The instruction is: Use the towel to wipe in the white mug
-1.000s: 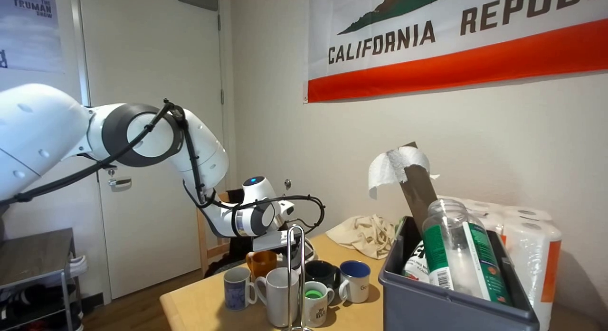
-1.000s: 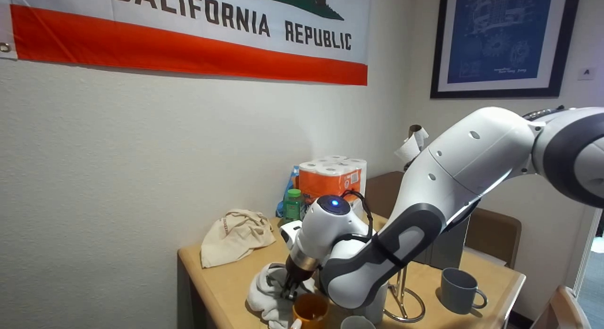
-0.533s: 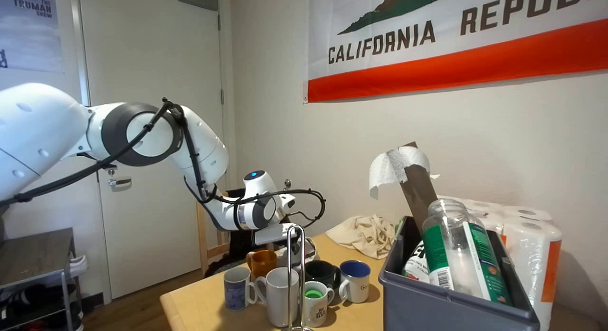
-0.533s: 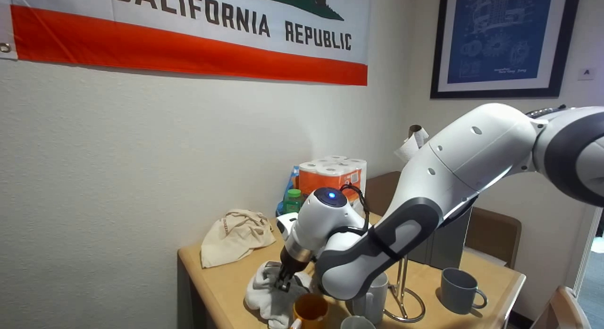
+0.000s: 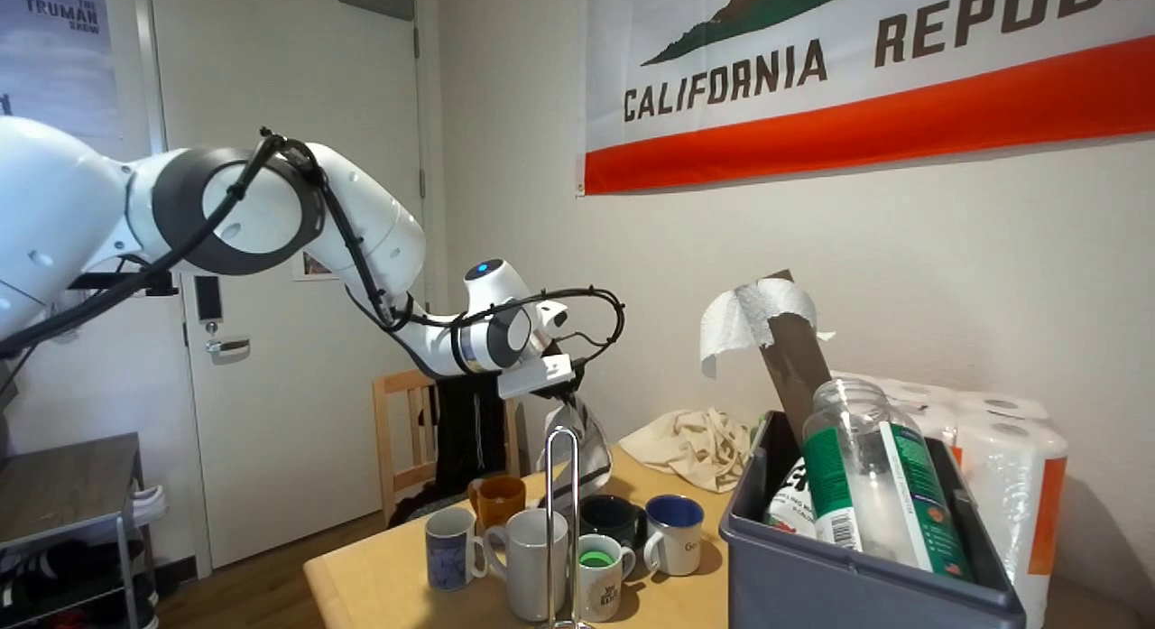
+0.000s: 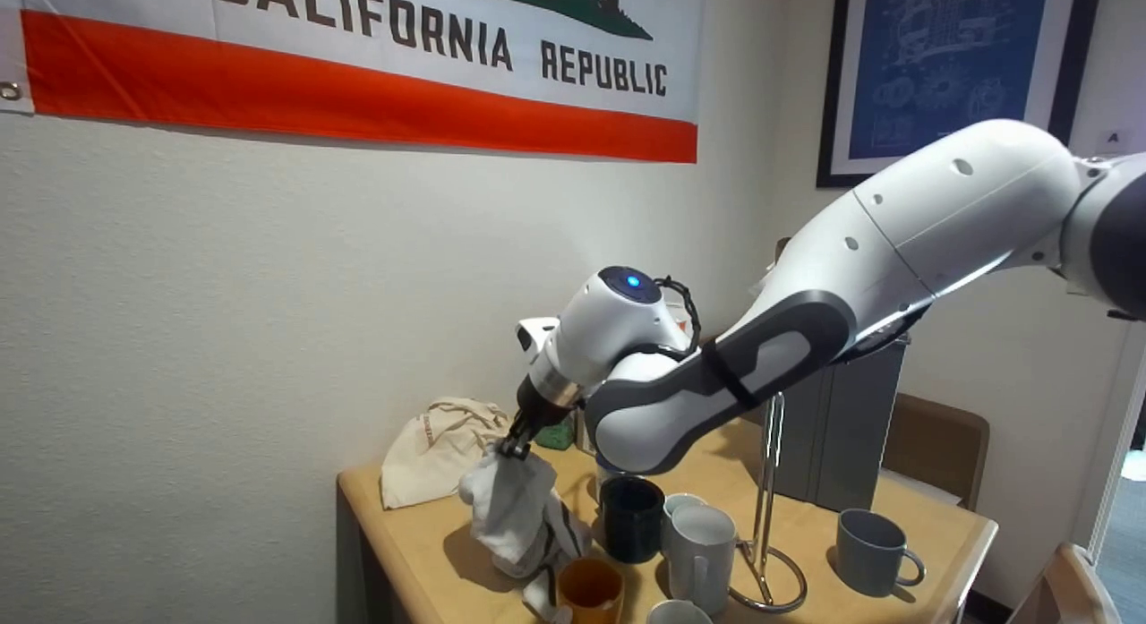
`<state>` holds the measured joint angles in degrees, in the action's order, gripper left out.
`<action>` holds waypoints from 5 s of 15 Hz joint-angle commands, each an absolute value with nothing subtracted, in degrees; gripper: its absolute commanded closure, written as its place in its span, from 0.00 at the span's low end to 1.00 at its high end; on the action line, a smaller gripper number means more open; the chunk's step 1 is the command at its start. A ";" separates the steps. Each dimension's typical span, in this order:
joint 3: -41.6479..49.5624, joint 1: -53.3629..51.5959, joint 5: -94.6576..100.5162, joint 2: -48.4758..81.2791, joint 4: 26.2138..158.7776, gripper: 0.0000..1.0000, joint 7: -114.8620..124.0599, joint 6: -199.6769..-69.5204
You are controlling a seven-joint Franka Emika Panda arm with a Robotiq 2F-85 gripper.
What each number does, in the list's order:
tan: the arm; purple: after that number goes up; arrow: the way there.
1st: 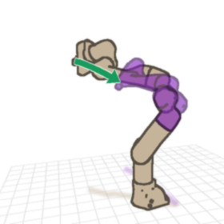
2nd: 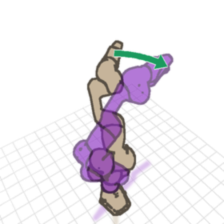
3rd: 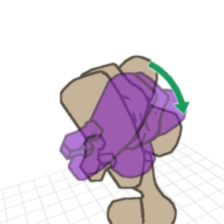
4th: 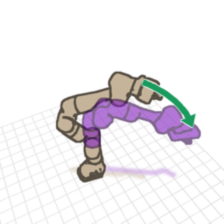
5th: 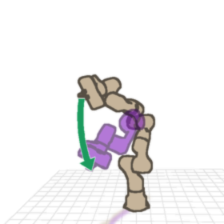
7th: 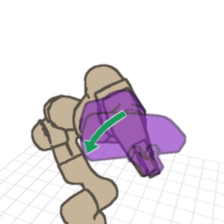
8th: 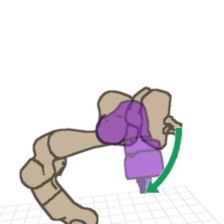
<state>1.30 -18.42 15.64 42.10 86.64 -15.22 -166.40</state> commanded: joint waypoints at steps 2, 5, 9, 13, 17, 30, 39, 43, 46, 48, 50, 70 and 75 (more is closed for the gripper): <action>6.89 -20.91 21.28 32.14 91.01 0.99 -9.71 -161.21; 12.01 -23.23 28.75 27.99 91.93 0.99 -3.36 -155.85; 7.21 -20.26 31.02 21.66 96.05 0.99 -4.25 -144.90; -4.52 -12.23 15.59 16.63 100.65 0.99 -16.77 -138.35; -6.28 -10.02 11.79 12.61 102.24 0.99 -17.39 -126.09; -5.80 -6.14 6.56 8.66 116.62 0.99 -15.97 -124.82; -3.80 -6.83 17.82 9.85 122.21 0.99 -7.95 -136.63; -3.47 -6.79 21.91 11.35 123.12 0.99 -4.21 -137.86; -3.56 -6.85 21.65 13.11 123.79 0.99 -3.13 -141.06; -3.50 -6.99 21.21 14.61 123.92 0.99 -2.38 -143.91; -3.21 -7.32 21.38 16.04 123.76 0.99 -1.42 -146.21; 1.09 -12.49 29.39 21.48 121.30 0.99 4.04 -144.25; 3.71 -15.54 39.15 22.25 120.61 0.99 12.76 -146.13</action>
<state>1.75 -13.37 33.75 21.49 121.84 7.21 -146.16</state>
